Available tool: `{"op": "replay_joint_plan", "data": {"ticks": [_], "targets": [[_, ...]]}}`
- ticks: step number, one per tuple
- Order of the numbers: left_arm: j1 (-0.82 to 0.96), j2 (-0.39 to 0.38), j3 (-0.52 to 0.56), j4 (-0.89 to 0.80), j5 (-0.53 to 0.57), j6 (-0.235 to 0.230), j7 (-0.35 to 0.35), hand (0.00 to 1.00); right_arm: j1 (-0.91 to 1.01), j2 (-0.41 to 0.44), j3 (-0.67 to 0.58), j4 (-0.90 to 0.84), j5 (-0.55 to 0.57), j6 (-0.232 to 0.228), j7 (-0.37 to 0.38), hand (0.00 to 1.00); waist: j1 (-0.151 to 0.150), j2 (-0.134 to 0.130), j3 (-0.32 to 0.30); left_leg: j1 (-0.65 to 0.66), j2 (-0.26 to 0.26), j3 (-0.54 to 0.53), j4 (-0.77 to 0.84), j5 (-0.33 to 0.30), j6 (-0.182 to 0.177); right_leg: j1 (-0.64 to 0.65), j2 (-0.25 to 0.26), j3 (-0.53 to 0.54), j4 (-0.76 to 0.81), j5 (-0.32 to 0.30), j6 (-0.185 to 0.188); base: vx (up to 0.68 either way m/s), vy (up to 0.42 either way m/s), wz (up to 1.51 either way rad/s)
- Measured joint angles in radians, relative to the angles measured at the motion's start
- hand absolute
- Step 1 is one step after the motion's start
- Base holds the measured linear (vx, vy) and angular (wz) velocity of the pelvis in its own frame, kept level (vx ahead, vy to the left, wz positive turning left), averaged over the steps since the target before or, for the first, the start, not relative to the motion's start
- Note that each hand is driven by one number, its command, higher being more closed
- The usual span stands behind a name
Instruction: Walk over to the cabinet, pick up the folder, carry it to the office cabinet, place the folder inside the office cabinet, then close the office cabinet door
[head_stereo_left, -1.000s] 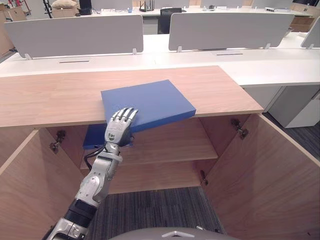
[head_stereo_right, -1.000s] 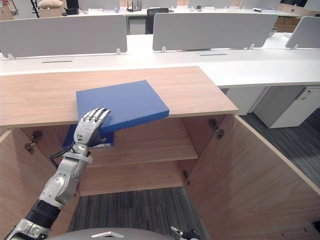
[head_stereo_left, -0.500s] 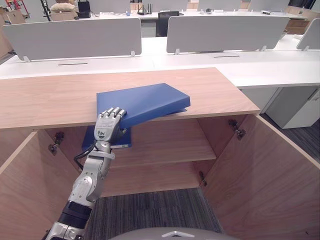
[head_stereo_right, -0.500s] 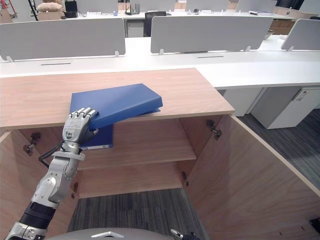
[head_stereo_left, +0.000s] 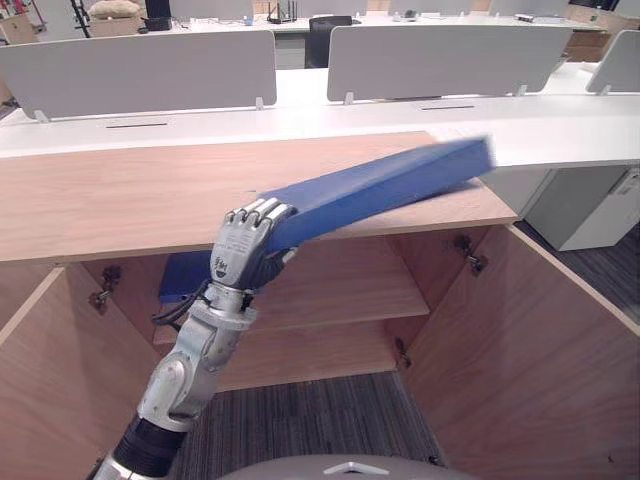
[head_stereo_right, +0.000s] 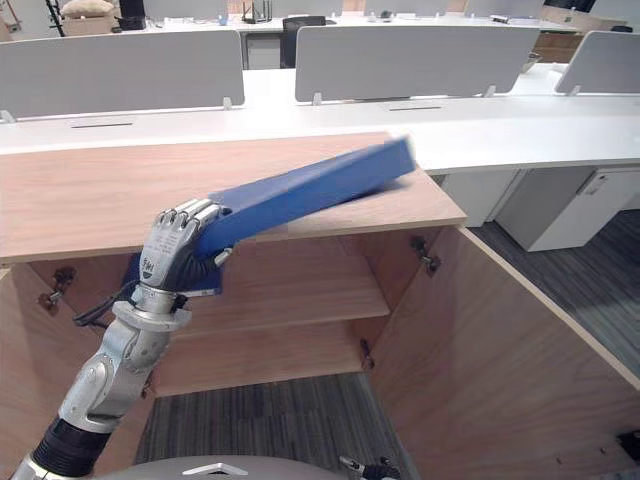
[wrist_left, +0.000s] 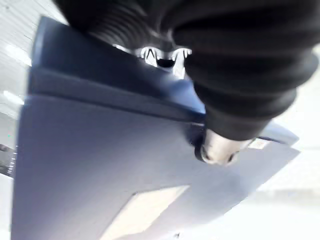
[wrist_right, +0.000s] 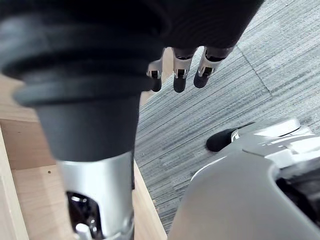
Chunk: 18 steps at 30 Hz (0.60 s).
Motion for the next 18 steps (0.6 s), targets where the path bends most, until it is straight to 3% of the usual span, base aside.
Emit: {"op": "replay_joint_plan", "data": {"ticks": [3,12,16,18], "targets": [[0.031,-0.052,-0.016,-0.073,-0.111,-0.029,0.02,1.0,0.005,-0.003,0.029,-0.011,0.015,-0.003,-0.005,0.0,0.0,0.005,-0.003,0.002,0.0,0.005,0.0,-0.003,-0.002,-0.012,0.0,0.011,0.022,-0.008,0.002,-0.04,-0.01,-0.08],[0.086,-0.144,-0.036,-0.173,-0.598,-0.104,0.043,1.0,0.024,0.023,0.077,-0.178,0.055,-0.041,-0.04,0.0,0.016,0.012,-0.018,-0.003,-0.001,0.005,0.0,0.001,0.004,-0.03,0.0,0.017,0.044,-0.013,0.005,-0.03,-0.01,-0.01],[0.139,-0.192,-0.031,-0.179,-0.774,-0.112,0.053,1.0,0.04,0.07,0.1,-0.381,0.075,-0.045,-0.045,0.0,0.026,0.015,-0.02,-0.004,-0.001,0.005,0.0,0.002,0.005,-0.033,0.0,0.017,0.048,-0.013,0.006,-0.01,-0.005,0.0],[0.161,-0.197,-0.03,-0.187,-0.811,-0.112,0.051,1.0,0.05,0.083,0.108,-0.463,0.086,-0.06,-0.045,0.0,0.026,0.014,-0.019,-0.004,-0.001,0.005,0.0,0.002,0.005,-0.033,0.0,0.017,0.049,-0.012,0.006,0.0,0.0,0.0]]}}
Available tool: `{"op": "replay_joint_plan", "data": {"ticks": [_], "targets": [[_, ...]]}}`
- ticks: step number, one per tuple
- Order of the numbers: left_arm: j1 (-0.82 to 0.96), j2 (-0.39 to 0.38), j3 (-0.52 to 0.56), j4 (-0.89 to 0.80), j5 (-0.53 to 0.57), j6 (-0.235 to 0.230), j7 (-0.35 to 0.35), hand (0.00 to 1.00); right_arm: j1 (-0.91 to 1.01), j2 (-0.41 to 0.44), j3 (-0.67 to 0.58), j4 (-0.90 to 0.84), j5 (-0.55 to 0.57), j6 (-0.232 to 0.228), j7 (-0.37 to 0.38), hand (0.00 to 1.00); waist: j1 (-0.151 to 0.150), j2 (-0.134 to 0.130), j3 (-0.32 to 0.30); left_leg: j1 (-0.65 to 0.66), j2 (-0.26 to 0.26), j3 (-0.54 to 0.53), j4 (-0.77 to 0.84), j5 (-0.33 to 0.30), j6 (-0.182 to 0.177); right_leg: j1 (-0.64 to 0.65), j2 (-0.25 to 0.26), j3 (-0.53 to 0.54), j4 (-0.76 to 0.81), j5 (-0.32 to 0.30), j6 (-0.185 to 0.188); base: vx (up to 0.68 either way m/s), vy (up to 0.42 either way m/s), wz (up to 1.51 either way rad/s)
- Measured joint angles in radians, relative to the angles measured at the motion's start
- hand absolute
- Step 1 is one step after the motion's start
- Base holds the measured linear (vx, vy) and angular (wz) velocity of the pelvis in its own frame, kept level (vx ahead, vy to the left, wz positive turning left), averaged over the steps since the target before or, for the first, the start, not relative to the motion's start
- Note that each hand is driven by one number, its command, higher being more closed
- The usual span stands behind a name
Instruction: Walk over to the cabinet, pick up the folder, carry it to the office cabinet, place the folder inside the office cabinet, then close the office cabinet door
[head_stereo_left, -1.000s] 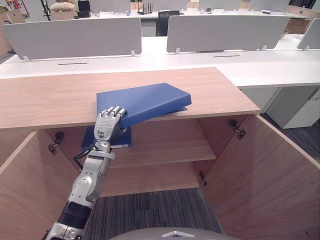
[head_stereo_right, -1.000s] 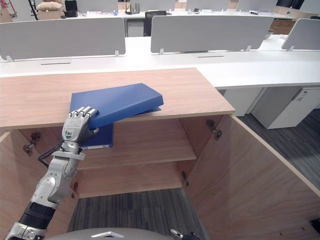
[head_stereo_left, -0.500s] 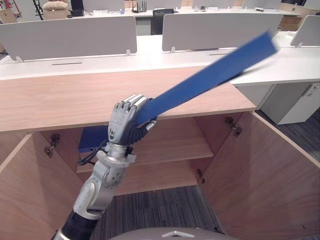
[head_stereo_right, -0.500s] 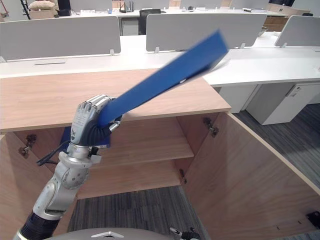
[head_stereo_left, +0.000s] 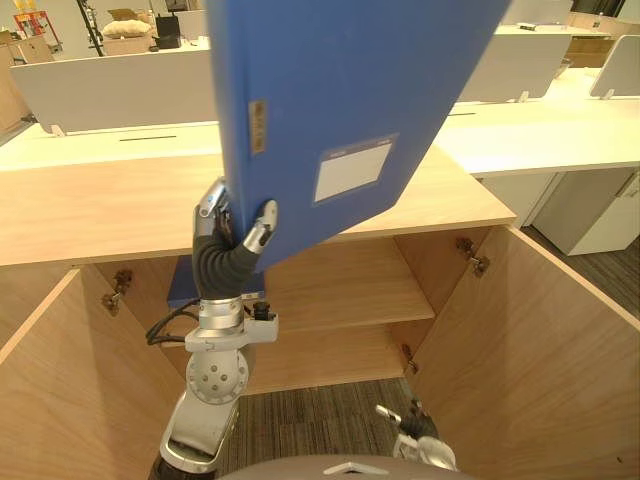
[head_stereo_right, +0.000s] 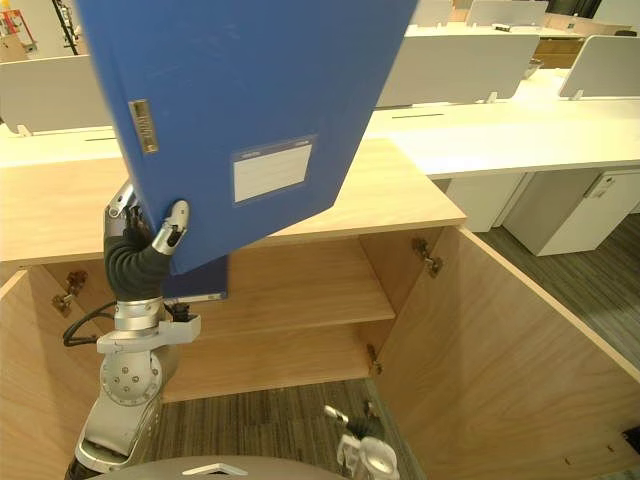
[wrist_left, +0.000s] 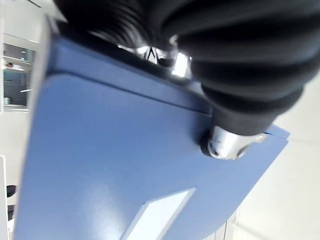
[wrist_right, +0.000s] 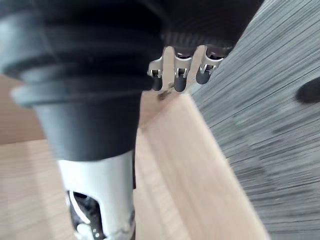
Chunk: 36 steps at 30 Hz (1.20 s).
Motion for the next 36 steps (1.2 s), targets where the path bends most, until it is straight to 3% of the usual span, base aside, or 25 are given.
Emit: {"op": "replay_joint_plan", "data": {"ticks": [7,16,20,25,36], "targets": [[0.088,-0.026,0.077,-0.02,-0.139,-0.001,-0.056,1.0,0.049,0.046,0.008,-0.479,0.051,-0.084,0.007,0.0,0.009,-0.013,0.008,0.007,0.002,0.017,0.0,-0.004,0.0,-0.002,0.003,0.018,0.001,0.0,0.003,-0.01,-0.008,-0.06],[0.129,-0.036,0.155,-0.016,-0.149,-0.002,-0.128,1.0,0.037,0.064,0.005,-0.921,0.082,-0.181,0.053,0.0,0.008,-0.041,0.034,-0.001,-0.001,0.029,0.001,-0.011,-0.001,-0.018,0.002,0.028,-0.003,0.002,0.006,0.0,-0.008,-0.04],[0.129,-0.038,0.185,0.003,-0.166,-0.002,-0.154,1.0,-0.031,0.058,-0.014,-0.958,0.113,-0.202,0.084,0.0,0.006,-0.039,0.036,-0.003,-0.003,0.031,0.001,-0.014,0.004,-0.019,0.001,0.03,-0.009,0.004,0.008,0.01,-0.002,-0.01],[0.129,-0.039,0.194,0.029,-0.188,-0.007,-0.2,1.0,-0.138,-0.009,-0.015,-0.961,0.178,-0.218,0.124,0.0,0.011,-0.035,0.039,-0.009,-0.003,0.03,0.001,-0.018,0.004,-0.023,0.001,0.031,-0.01,0.004,0.009,0.0,0.0,0.0],[0.126,-0.03,0.13,0.029,-0.237,-0.016,-0.28,1.0,-0.235,-0.129,0.036,-0.932,0.283,-0.207,0.205,0.0,0.023,-0.024,0.051,-0.028,-0.004,0.017,0.001,-0.018,0.006,-0.031,-0.001,0.025,-0.008,0.005,0.01,-0.01,-0.021,0.03]]}}
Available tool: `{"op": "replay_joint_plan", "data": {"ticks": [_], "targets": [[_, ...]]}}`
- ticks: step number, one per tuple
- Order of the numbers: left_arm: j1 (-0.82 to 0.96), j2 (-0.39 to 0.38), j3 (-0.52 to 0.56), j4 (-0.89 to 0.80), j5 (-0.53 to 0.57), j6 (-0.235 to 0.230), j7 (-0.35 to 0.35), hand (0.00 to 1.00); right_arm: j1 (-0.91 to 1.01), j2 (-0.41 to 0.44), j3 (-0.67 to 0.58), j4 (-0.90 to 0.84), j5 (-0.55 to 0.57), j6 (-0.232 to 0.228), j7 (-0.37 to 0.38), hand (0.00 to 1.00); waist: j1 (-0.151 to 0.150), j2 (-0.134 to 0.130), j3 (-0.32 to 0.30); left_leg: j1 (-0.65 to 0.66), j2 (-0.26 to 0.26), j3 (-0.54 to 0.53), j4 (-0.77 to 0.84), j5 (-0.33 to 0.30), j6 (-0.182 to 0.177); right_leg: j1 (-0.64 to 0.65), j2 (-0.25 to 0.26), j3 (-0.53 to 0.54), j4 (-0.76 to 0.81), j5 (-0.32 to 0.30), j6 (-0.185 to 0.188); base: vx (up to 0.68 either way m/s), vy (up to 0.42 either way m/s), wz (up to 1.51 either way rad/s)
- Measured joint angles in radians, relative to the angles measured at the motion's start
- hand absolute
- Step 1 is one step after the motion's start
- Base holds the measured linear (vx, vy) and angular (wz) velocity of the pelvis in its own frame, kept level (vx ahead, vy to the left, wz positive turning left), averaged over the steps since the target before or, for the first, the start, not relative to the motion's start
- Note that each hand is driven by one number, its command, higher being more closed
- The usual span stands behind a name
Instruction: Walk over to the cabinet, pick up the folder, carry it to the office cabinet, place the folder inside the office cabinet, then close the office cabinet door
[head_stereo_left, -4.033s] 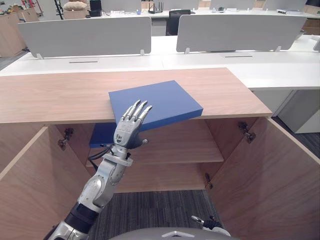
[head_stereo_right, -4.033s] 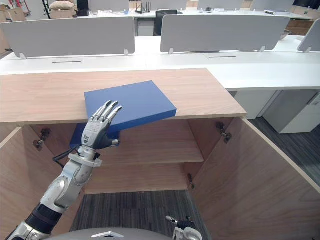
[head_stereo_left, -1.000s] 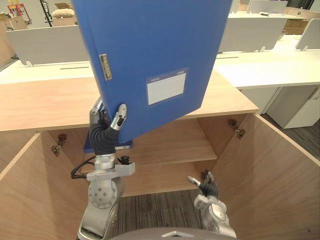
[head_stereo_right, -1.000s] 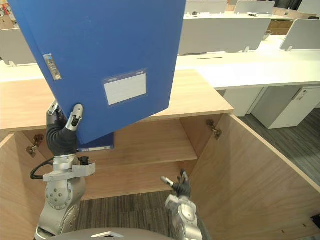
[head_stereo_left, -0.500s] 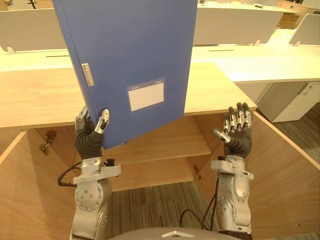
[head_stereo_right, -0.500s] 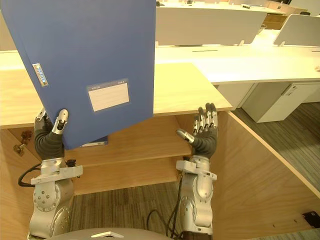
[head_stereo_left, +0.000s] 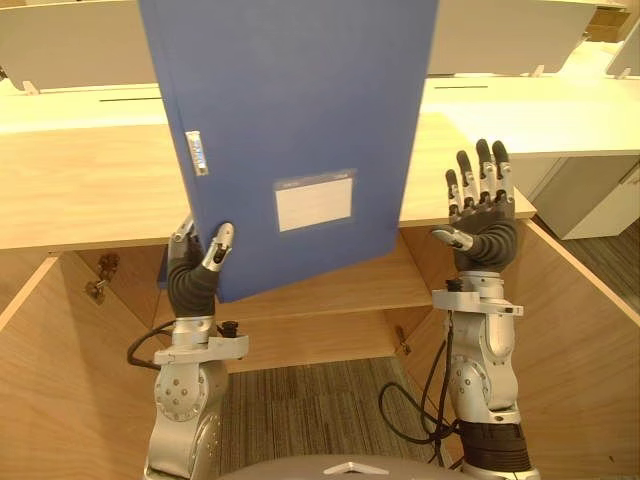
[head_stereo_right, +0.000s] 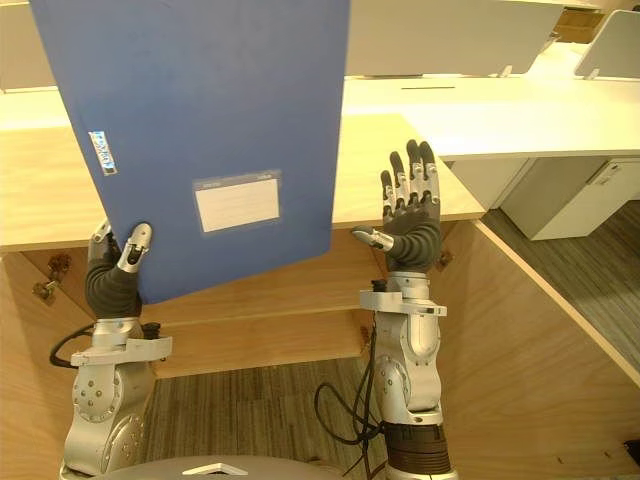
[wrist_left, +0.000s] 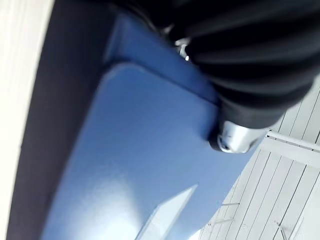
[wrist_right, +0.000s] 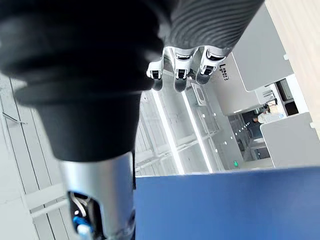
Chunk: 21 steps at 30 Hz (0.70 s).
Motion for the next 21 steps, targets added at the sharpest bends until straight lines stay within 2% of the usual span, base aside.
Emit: {"op": "replay_joint_plan", "data": {"ticks": [4,12,15,19,20,21], "targets": [[-0.023,0.005,-0.036,0.013,-0.008,-0.003,-0.036,1.0,-0.014,-0.028,0.043,0.077,0.065,0.036,0.037,0.0,0.013,0.0,0.0,-0.005,0.0,-0.005,0.0,0.0,0.0,-0.002,-0.001,-0.001,0.001,0.001,0.001,-0.02,-0.031,0.04],[-0.026,0.022,-0.036,0.04,-0.022,-0.007,-0.042,1.0,-0.045,-0.081,0.08,0.151,0.121,0.06,0.083,0.0,0.019,-0.001,0.001,-0.018,-0.002,-0.022,0.0,0.004,0.005,-0.007,-0.003,-0.004,0.001,0.004,0.006,-0.03,-0.034,0.06],[-0.026,0.028,-0.036,0.04,-0.022,-0.007,-0.042,1.0,-0.082,-0.115,0.095,0.189,0.121,0.074,0.102,0.0,0.023,-0.002,0.001,-0.018,-0.003,-0.024,0.0,0.004,0.005,-0.007,-0.004,-0.003,0.003,0.006,0.008,-0.03,-0.03,0.03],[-0.027,0.046,-0.041,0.045,-0.022,-0.007,-0.043,1.0,-0.117,-0.201,0.137,0.23,0.121,0.104,0.139,0.0,0.03,-0.007,0.003,-0.026,-0.007,-0.025,0.0,0.006,0.009,-0.015,-0.008,-0.002,0.004,0.01,0.011,-0.04,-0.024,0.01],[-0.027,0.05,-0.046,0.048,-0.022,-0.008,-0.043,1.0,-0.12,-0.222,0.149,0.231,0.121,0.112,0.152,1.0,0.033,-0.007,0.003,-0.033,-0.007,-0.025,0.0,0.007,0.01,-0.021,-0.009,-0.001,0.004,0.013,0.011,-0.03,-0.016,0.0],[-0.027,0.059,-0.049,0.052,-0.022,-0.009,-0.043,1.0,-0.129,-0.249,0.159,0.24,0.121,0.119,0.162,1.0,0.033,-0.008,0.003,-0.039,-0.007,-0.025,0.0,0.01,0.012,-0.027,-0.009,-0.001,0.002,0.02,0.011,-0.05,-0.019,-0.01]]}}
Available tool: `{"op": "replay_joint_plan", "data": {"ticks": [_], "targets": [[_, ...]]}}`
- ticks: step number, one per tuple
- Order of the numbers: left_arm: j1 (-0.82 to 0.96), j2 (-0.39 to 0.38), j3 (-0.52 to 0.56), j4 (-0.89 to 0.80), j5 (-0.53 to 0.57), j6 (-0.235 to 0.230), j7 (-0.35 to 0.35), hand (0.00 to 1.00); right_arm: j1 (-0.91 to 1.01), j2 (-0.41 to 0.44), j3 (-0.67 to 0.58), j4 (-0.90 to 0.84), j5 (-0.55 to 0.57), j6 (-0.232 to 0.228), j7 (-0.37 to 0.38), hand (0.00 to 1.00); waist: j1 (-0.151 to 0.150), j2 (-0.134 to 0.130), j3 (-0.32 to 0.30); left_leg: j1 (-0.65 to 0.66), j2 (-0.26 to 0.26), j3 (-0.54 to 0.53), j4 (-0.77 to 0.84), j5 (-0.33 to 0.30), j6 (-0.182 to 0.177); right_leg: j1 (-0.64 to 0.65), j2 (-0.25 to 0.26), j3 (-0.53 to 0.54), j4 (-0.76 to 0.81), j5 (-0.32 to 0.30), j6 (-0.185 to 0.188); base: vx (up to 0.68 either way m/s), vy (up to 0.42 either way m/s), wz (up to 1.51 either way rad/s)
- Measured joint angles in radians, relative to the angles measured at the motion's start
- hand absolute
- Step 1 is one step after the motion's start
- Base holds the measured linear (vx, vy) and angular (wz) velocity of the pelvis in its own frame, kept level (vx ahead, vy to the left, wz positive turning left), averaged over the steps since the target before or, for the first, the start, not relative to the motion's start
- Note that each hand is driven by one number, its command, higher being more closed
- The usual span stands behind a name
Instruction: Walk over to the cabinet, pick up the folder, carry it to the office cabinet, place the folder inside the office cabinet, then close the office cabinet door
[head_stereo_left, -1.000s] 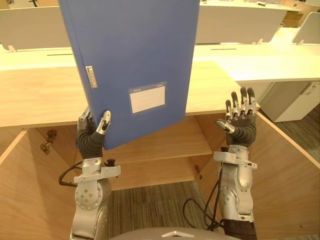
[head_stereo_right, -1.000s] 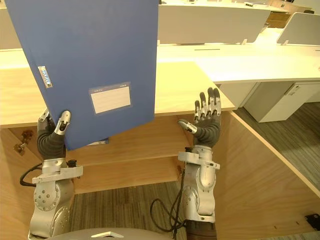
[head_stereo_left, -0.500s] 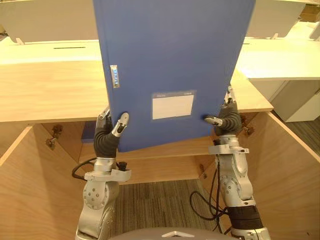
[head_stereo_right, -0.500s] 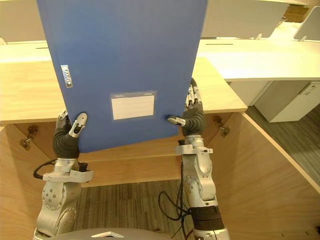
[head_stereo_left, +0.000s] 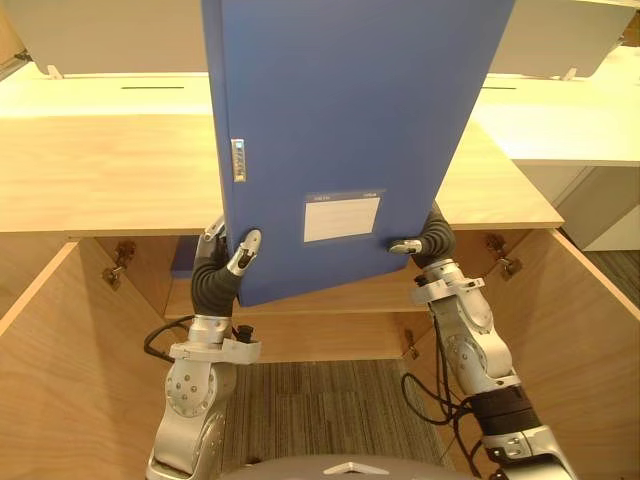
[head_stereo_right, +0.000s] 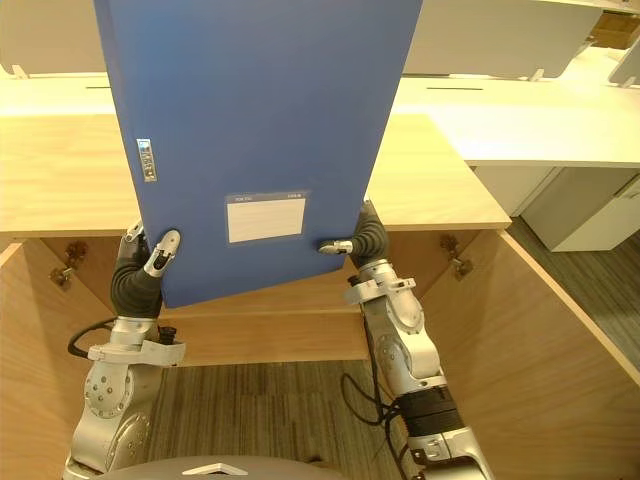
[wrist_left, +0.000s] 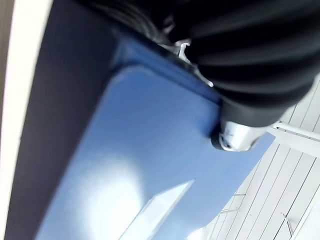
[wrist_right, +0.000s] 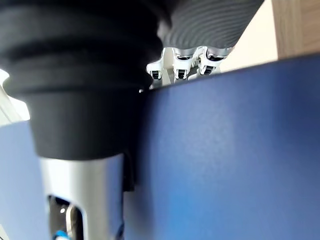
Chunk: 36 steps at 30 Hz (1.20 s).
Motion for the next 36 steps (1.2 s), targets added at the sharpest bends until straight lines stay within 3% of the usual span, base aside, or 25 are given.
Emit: {"op": "replay_joint_plan", "data": {"ticks": [5,7,17,18,27,33,36], "targets": [[-0.004,0.049,-0.008,0.039,0.0,-0.006,-0.002,1.0,-0.063,-0.192,0.106,0.054,-0.005,0.048,0.078,1.0,-0.001,0.0,0.0,-0.008,-0.002,0.001,0.0,0.006,0.009,-0.01,-0.001,0.002,0.0,0.029,-0.002,-0.06,-0.006,0.0],[-0.006,0.071,-0.009,0.045,0.003,-0.009,-0.008,1.0,-0.065,-0.22,0.117,0.054,-0.011,0.048,0.104,1.0,0.0,-0.001,-0.001,-0.009,-0.002,0.0,0.0,0.007,0.01,-0.01,-0.003,0.002,-0.001,0.036,0.0,-0.05,-0.006,0.01],[-0.008,0.098,-0.007,0.063,0.005,-0.015,-0.024,1.0,-0.064,-0.218,0.124,0.054,-0.044,0.049,0.12,1.0,0.001,-0.002,-0.003,-0.031,-0.024,0.016,0.0,0.017,0.015,-0.039,-0.022,0.005,-0.007,0.039,0.0,-0.06,-0.01,-0.04],[-0.008,0.098,-0.006,0.063,0.005,-0.015,-0.024,0.0,-0.064,-0.214,0.123,0.054,-0.048,0.049,0.12,1.0,0.001,-0.002,-0.003,-0.031,-0.024,0.018,0.0,0.019,0.016,-0.04,-0.022,0.006,-0.007,0.039,0.0,-0.05,-0.027,-0.07],[-0.013,0.082,0.046,0.061,0.081,-0.015,-0.044,0.0,0.037,-0.037,0.023,0.01,-0.145,0.044,0.101,1.0,-0.002,0.005,-0.037,-0.034,-0.028,0.008,-0.006,0.033,0.015,-0.046,-0.025,-0.003,0.0,0.01,0.005,-0.04,-0.031,0.03],[-0.015,0.032,0.142,0.056,0.126,-0.015,-0.017,0.0,0.077,0.108,-0.026,-0.037,-0.218,0.041,0.026,1.0,0.001,-0.008,-0.052,-0.034,-0.029,-0.001,-0.001,0.035,0.016,-0.041,-0.026,-0.007,-0.002,0.01,0.005,0.0,-0.01,0.03],[-0.013,-0.007,0.247,0.057,0.143,-0.015,0.017,0.0,0.096,0.173,-0.081,-0.07,-0.219,0.026,0.0,1.0,0.002,-0.012,-0.053,-0.034,-0.03,-0.004,-0.001,0.035,0.016,-0.04,-0.027,-0.01,-0.002,0.009,0.004,0.0,0.0,0.0]]}}
